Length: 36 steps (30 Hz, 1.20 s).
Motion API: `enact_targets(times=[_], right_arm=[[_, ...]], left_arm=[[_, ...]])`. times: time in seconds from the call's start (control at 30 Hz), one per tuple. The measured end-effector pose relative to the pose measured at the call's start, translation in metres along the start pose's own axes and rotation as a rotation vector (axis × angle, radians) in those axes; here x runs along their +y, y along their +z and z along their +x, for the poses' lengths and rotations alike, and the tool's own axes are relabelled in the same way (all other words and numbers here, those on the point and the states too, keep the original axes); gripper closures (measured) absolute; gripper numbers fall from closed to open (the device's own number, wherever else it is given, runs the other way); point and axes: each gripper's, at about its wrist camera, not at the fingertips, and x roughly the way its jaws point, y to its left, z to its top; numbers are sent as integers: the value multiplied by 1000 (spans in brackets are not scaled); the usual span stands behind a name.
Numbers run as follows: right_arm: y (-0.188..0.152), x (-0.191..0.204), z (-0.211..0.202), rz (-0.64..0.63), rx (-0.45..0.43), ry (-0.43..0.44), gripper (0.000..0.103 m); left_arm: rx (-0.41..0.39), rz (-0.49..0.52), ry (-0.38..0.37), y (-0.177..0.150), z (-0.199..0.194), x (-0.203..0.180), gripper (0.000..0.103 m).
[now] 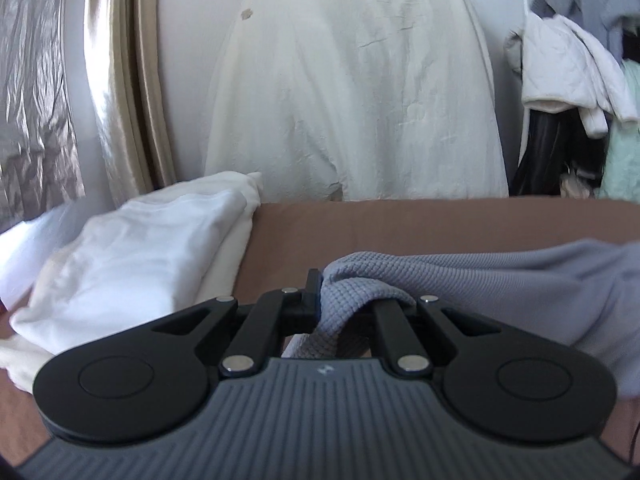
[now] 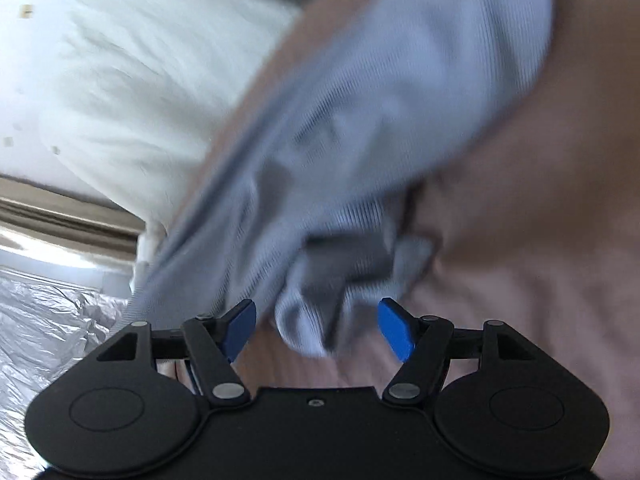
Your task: Fold clothes
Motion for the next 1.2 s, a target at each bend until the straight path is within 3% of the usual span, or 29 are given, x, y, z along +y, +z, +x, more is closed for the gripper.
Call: enact_targets(times=[0.1, 0.13, 0.17, 0.2, 0.23, 0.3, 0.47, 0.6, 0.73, 0.93, 1.07, 1.13, 1.2], right_arm=[[-2, 1, 22, -29, 5, -29, 31], [-1, 2, 32, -45, 2, -37, 37], [-1, 5, 39, -81, -5, -65, 46], [-2, 10, 45, -130, -16, -106, 75], [-3, 17, 42, -172, -43, -126, 84], [-5, 32, 26, -248, -119, -138, 92], [-4, 65, -77, -342, -408, -214, 94], [-4, 74, -148, -351, -511, -216, 94], [6, 75, -164, -399, -474, -249, 94], [-5, 47, -144, -408, -298, -229, 95], [16, 35, -110, -418, -220, -257, 95], [48, 33, -90, -411, -206, -215, 95], [86, 42, -76, -392, -231, -188, 96]], left_arm=[[-1, 10, -2, -1, 0, -1, 98], [-4, -5, -4, 0, 0, -1, 98], [-6, -23, -8, 2, 1, 0, 98], [-9, -38, -14, 4, -1, 2, 98], [-13, -47, -21, 5, -2, 4, 98], [-14, -55, -29, 4, -7, 9, 98], [-8, -72, -82, 6, -17, 11, 98], [1, -84, -142, 9, -23, 7, 98], [35, -85, -185, 7, -28, 7, 98], [141, 12, -178, -15, -18, 10, 98], [312, -57, -267, -14, 42, 4, 98], [339, -79, -268, 5, 82, -1, 99], [281, -147, -244, 47, 111, 3, 99]])
